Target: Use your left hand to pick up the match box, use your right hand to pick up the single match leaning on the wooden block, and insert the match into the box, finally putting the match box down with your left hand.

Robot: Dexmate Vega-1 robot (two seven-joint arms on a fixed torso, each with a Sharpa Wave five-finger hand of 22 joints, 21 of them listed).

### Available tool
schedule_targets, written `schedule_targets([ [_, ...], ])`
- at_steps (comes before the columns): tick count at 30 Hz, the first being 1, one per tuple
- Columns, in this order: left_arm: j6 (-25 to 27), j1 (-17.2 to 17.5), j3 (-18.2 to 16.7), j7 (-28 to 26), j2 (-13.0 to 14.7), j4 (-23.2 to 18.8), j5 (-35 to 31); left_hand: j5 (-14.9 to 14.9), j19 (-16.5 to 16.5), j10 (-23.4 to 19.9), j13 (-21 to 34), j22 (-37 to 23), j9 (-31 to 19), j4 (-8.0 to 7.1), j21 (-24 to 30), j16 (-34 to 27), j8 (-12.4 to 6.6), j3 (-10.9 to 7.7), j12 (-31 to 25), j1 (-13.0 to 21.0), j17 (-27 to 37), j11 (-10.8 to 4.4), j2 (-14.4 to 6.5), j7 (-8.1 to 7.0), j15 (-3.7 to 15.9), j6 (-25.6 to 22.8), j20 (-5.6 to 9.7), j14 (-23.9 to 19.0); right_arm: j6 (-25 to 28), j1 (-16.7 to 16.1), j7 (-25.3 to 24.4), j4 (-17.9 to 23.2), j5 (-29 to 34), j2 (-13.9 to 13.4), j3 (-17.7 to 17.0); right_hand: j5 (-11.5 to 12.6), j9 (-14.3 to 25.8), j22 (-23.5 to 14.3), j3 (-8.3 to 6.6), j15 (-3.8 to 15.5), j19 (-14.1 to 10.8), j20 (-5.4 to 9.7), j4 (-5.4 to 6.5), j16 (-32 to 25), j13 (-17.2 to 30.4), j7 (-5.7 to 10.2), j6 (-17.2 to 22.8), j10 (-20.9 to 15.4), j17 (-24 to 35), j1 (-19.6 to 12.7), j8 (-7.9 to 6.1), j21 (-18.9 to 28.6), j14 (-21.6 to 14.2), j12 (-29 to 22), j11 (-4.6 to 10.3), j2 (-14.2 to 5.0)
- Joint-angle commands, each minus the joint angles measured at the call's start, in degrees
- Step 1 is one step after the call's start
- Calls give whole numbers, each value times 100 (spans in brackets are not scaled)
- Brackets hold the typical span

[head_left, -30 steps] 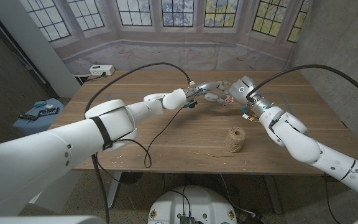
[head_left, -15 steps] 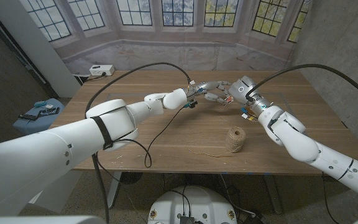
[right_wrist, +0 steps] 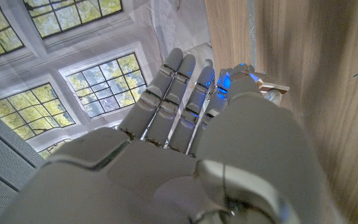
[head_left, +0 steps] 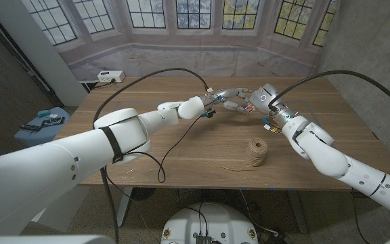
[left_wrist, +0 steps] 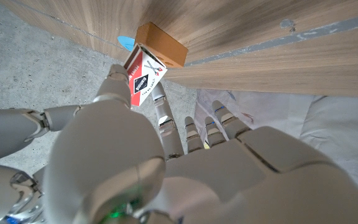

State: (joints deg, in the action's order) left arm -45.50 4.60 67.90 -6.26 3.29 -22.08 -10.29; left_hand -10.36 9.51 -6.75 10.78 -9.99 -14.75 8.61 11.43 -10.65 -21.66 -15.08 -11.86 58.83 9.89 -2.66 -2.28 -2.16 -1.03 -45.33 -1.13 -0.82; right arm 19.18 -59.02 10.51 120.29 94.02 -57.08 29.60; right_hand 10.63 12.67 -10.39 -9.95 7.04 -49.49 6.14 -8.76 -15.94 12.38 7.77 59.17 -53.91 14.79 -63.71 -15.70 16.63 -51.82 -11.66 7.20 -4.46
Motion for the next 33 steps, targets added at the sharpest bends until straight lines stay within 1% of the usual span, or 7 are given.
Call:
schedule_targets([
  [1, -68, 1, -4, -35, -30, -25, -62, 14, -20, -19, 34, -23, -30, 4, -2, 20, -34, 2, 6, 140, 11, -4, -155, -11, -2, -9, -2, -58, 42, -41, -60, -7, -52, -42, -34, 22, 12, -19, 8, 598, 5, 162, 5, -18, 28, -16, 43, -25, 24, -72, -23, 11, 4, -29, 5, -11],
  [10, -85, 3, -9, -45, -47, -36, -103, 14, -21, -20, 34, -23, -30, 4, -1, 22, -31, 5, 6, 141, 11, -7, -154, -8, -1, 0, -1, -55, 89, -90, -97, 3, -80, -81, -66, 21, 14, -19, 13, 593, -2, 161, 8, -11, 27, -40, 26, -12, 24, -72, -12, 11, 14, -25, -9, -11],
  [15, -75, 4, -8, -56, -60, -38, -125, 13, -22, -12, 34, -23, -30, 5, -1, 21, -30, 6, 8, 142, 11, -4, -152, -11, 4, 0, -3, -56, 118, -131, -90, 28, -106, -110, -102, 17, 16, -18, 29, 583, -3, 157, 20, -6, 27, -56, -88, 54, 25, -51, 39, 7, 22, -3, 4, -5],
  [18, -62, 1, -11, -40, -71, -34, -121, 13, -22, -9, 34, -23, -30, 5, -2, 20, -30, 7, 9, 143, 11, -3, -153, -17, 9, -1, -5, -57, 137, -151, -70, 35, -97, -115, -111, 14, 17, -18, 40, 575, -3, 153, 26, -2, 27, -63, -95, 66, 25, -36, 44, 5, 30, 0, 4, 5],
  [22, -47, 1, -11, -23, -81, -33, -119, 13, -26, -8, 34, -23, -30, 3, -2, 20, -28, 6, 9, 144, 11, -3, -157, -9, 1, 2, -8, -58, 184, -187, -26, 49, -93, -97, -125, 12, 17, -17, 58, 566, 6, 143, 28, 4, 28, -67, -178, 125, 27, -23, 82, -1, 46, 19, -20, 29],
  [27, -19, 5, -13, -6, -99, -25, -104, 13, -25, -10, 34, -23, -30, 5, -2, 19, -25, 5, 8, 148, 11, 4, -159, -11, 2, 9, -8, -61, 175, -208, -1, 70, -110, -119, -143, 10, 18, -15, 87, 550, 14, 107, 32, 21, 28, -45, -314, 193, 25, 5, 143, -10, 86, 36, -19, 70],
  [33, 6, 3, -11, -3, -108, -19, -88, 13, -28, -7, 34, -23, -29, 6, -2, 20, -21, 3, 9, 155, 11, 6, -165, -16, 5, 17, -9, -61, 221, -218, 58, 67, -73, -68, -140, 16, 16, -14, 101, 550, 33, 74, 26, 45, 28, -68, -418, 259, 19, 8, 190, -22, 130, 51, -27, 99],
])
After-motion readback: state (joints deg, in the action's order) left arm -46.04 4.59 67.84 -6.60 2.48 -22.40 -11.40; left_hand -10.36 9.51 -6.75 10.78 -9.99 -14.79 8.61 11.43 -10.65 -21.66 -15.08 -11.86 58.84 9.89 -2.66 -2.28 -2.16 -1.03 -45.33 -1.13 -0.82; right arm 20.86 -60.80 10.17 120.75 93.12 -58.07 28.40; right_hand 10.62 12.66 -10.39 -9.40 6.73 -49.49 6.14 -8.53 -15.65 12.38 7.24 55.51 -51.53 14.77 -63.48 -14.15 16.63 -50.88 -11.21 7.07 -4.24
